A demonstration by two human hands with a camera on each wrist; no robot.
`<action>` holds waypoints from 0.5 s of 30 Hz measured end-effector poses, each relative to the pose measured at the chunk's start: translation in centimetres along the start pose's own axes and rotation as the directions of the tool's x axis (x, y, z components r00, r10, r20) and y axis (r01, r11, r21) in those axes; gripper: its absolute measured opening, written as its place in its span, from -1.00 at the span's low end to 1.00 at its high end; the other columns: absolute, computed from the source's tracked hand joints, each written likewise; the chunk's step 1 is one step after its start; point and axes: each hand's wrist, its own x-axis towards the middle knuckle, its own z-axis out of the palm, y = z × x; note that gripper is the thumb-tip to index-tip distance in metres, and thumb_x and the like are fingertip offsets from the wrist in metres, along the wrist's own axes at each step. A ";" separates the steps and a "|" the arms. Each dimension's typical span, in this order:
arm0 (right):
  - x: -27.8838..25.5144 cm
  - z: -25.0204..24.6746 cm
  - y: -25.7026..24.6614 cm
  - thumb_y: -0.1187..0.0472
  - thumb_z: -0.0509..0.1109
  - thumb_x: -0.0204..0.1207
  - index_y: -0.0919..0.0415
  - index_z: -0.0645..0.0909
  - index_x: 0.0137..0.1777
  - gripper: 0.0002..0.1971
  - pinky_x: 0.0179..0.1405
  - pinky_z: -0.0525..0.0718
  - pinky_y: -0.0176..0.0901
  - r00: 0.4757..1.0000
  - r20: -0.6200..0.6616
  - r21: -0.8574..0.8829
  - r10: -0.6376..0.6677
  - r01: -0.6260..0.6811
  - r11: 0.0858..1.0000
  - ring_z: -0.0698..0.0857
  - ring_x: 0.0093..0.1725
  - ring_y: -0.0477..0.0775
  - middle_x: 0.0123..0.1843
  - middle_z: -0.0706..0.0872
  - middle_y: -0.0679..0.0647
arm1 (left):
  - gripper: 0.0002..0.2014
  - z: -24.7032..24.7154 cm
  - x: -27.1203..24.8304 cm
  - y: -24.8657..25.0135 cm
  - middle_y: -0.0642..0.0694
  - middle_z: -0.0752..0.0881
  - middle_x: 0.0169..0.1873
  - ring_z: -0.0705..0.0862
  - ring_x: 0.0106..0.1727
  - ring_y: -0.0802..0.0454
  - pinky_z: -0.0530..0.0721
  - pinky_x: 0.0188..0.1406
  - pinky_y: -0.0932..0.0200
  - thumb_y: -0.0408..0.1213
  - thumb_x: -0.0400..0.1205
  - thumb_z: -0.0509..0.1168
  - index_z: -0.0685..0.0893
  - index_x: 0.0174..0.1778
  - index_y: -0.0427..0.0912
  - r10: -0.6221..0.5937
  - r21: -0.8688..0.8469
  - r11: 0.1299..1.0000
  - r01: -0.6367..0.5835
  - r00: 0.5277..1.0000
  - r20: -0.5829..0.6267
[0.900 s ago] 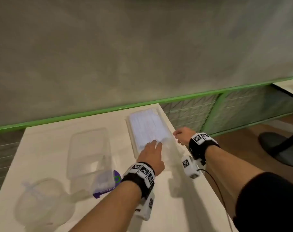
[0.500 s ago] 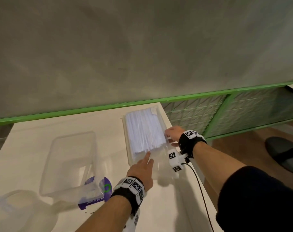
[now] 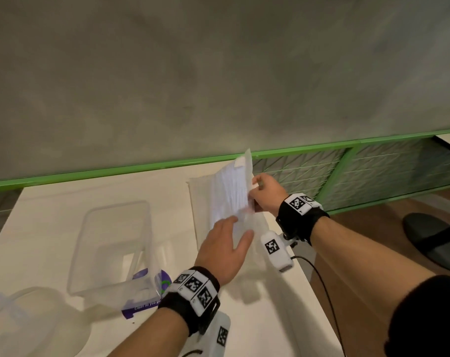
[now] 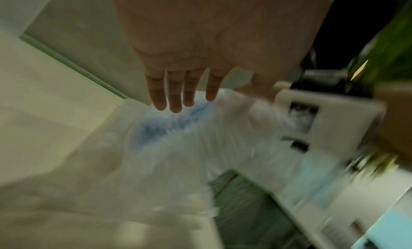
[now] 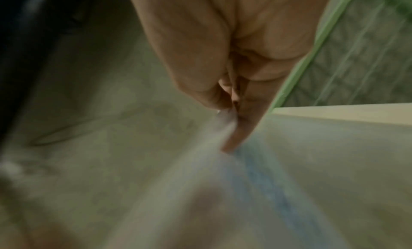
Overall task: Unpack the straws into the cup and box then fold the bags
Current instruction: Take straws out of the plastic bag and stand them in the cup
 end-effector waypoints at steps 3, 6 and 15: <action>-4.2 -0.7 -2.1 0.53 0.23 0.57 0.21 0.42 0.39 -0.58 -0.40 0.73 -0.09 0.996 0.024 0.151 -0.083 0.079 0.985 0.69 -0.37 0.11 -0.29 0.64 0.22 | -0.09 -1.7 -3.7 2.0 0.18 0.32 0.60 0.36 0.58 0.18 0.41 0.54 0.10 0.50 0.48 0.21 0.11 0.67 0.13 0.053 -0.202 0.978 -0.052 0.999 -0.001; -8.3 -1.0 -2.9 0.50 0.29 0.52 -0.16 0.26 0.55 -0.28 -0.23 0.83 0.06 0.986 -0.013 0.123 -0.166 0.166 0.978 0.76 -0.25 0.32 -0.27 0.62 0.28 | 0.04 -3.3 -7.9 2.9 0.33 0.24 0.56 0.38 0.50 0.26 0.51 0.44 0.13 0.32 0.36 0.47 -0.04 0.63 0.29 0.122 -0.137 0.984 -0.116 0.992 0.035; -19.3 0.8 -0.9 0.21 0.51 0.49 0.02 0.79 0.10 -0.79 -0.03 0.71 -0.36 0.942 0.131 -0.342 -0.308 0.335 0.878 0.79 -0.13 -0.24 -0.10 0.84 -0.10 | -0.73 -8.9 -18.7 -3.8 0.27 0.69 -0.21 0.66 -0.18 0.35 0.49 -0.19 0.57 -0.28 0.56 0.40 0.58 0.07 0.18 0.239 -0.019 0.967 -0.254 0.928 -0.286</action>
